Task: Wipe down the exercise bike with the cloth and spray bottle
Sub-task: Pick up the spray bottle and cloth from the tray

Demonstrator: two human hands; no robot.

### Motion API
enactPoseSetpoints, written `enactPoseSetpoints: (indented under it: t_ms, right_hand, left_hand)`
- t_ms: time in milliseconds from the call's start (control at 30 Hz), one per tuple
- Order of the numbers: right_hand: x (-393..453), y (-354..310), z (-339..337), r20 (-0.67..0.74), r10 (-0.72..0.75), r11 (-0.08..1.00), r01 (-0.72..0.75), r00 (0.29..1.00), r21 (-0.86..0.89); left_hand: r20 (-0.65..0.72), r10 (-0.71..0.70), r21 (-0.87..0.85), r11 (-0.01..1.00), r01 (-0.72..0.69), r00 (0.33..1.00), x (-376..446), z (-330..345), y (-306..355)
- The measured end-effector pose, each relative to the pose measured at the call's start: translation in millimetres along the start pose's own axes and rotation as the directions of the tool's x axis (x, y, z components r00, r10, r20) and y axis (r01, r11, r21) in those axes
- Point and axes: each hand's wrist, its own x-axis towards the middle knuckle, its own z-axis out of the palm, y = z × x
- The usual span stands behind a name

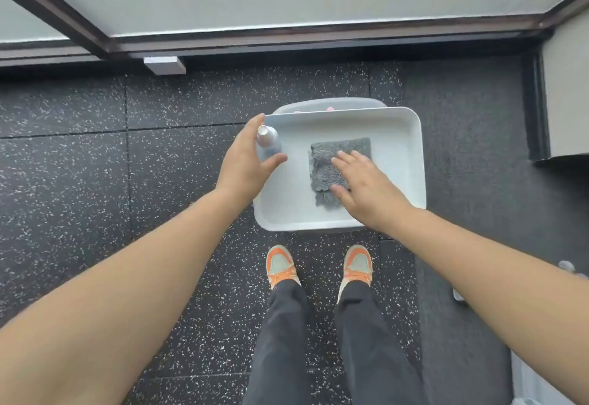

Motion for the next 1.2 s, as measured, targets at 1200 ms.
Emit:
enactPoseSetpoints:
  t_ms: [1200]
  right_hand:
    - [33, 19, 35, -0.096, 0.051, 0.997, -0.056, 0.994, -0.05]
  left_hand:
    - [-0.04, 0.027, -0.042, 0.999, -0.029, 0.999, -16, -4, 11]
